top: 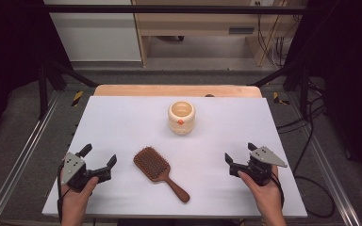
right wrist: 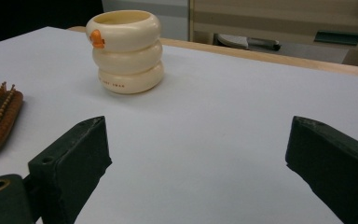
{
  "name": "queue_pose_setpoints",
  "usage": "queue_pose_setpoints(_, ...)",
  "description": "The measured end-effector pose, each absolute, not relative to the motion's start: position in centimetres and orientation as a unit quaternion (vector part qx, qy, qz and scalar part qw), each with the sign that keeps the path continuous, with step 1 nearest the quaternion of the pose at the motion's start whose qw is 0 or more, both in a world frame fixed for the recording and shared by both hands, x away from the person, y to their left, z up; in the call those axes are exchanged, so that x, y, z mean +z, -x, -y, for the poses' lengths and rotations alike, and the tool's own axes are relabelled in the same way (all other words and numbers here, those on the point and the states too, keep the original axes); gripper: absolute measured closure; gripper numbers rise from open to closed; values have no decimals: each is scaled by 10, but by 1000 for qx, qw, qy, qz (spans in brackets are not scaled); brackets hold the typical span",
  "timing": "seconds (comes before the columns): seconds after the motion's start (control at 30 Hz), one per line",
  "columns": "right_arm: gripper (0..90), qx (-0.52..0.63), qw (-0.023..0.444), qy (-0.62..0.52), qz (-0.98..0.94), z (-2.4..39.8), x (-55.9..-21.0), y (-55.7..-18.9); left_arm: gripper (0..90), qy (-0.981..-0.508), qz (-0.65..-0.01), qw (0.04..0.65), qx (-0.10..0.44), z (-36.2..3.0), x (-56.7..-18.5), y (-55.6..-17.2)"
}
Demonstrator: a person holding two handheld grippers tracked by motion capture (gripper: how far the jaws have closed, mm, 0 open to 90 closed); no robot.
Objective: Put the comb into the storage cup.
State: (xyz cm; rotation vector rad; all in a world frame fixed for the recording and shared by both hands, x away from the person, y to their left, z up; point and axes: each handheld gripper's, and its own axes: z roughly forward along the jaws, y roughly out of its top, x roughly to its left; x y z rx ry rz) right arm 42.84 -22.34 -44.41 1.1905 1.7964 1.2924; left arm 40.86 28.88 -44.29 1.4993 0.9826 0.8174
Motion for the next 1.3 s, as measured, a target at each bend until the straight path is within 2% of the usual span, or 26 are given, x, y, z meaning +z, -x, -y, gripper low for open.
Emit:
queue_pose_setpoints(0.27, 69, 491, 279, -455, -689, 211, -447, -440, 29, -639, -421, 547, 339, -290, -447, -415)
queue_pose_setpoints(0.7, 107, 475, 281, -461, -695, 196, -441, -439, 29, -655, -408, 540, 337, -281, -447, -411)
queue_pose_setpoints(0.97, 150, 472, 269, -460, -703, 192, -443, -439, 43, -665, -408, 528, 335, -276, -447, -413)
queue_pose_setpoints(1.3, 163, 474, 260, -450, -710, 182, -444, -440, 52, -666, -411, 525, 334, -273, -447, -412)
